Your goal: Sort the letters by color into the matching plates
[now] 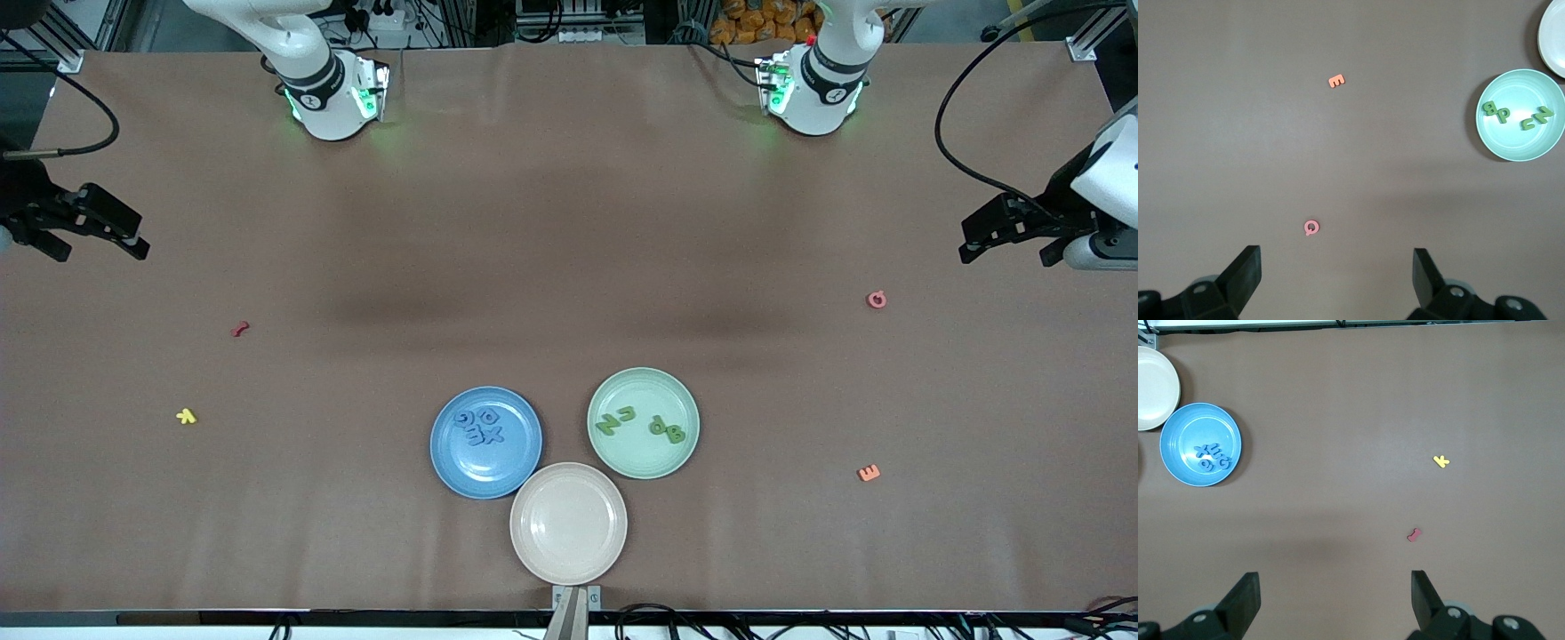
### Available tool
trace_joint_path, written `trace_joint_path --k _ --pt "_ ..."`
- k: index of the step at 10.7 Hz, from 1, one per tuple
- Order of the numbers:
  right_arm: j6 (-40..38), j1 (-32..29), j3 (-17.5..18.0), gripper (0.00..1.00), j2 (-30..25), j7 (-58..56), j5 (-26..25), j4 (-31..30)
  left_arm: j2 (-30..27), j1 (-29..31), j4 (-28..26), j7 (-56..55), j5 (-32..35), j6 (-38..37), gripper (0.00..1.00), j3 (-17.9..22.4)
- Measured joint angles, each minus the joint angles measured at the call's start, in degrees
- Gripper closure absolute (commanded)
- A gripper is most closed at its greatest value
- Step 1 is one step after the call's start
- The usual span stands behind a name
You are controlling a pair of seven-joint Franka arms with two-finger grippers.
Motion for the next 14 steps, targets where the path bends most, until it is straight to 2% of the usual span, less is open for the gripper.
trace_joint_path --k 11,14 --pt "-0.18 -0.24 -0.18 0.00 0.00 0.00 -0.55 0.04 2.29 0.65 0.02 -1.10 -0.26 0.18 0.00 0.40" --pt "-4.10 -0.28 -0.26 0.00 0.24 0.00 -2.90 3.95 2.29 0.82 0.05 -1.10 -0.26 0.18 0.00 0.46"
